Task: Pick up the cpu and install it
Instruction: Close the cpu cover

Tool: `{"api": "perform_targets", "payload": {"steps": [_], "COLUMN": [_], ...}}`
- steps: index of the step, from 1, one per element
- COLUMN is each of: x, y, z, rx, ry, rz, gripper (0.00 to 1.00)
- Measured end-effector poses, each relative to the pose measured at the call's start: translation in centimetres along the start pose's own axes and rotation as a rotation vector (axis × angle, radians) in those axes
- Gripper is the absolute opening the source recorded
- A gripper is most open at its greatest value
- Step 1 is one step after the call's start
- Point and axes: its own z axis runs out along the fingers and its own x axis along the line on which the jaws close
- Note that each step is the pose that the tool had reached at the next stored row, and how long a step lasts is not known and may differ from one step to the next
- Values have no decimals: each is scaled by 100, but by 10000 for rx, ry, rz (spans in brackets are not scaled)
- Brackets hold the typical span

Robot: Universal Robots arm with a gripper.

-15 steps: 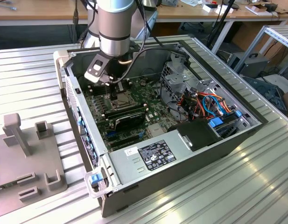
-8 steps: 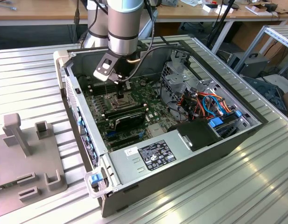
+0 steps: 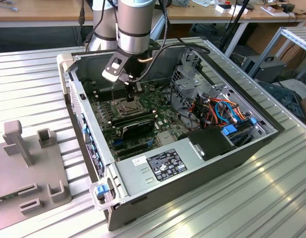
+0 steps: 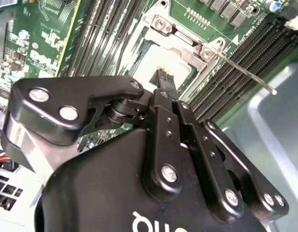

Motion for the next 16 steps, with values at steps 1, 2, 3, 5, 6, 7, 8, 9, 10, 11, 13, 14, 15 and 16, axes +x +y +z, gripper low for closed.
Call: {"api": "perform_targets", "payload": {"steps": [1, 2, 3, 5, 6, 7, 8, 9, 10, 11, 13, 14, 15, 16], "x": [-1, -1, -1, -1, -2, -2, -2, -2, -2, -2, -2, -3, -4, -4], "y": [1, 1, 1, 1, 1, 0, 0, 1, 1, 1, 2, 2, 3, 4], "z": [-13, -21, -26, -26, -27, -28, -28, -27, -27, -27, -39, -49, -63, -75], "rx": [0, 0, -1, -1, 4, 49, 60, 71, 79, 83, 82, 83, 84, 83], "ry": [-4, -5, -3, -3, -4, -8, -9, -6, -5, -5, -3, -5, -6, -6], "rz": [-1, -1, 1, 1, 1, -2, 0, -3, -4, -4, -4, -3, -4, -4], "gripper": [11, 11, 11, 11, 11, 11, 11, 11, 11, 11, 11, 11, 11, 11]}}
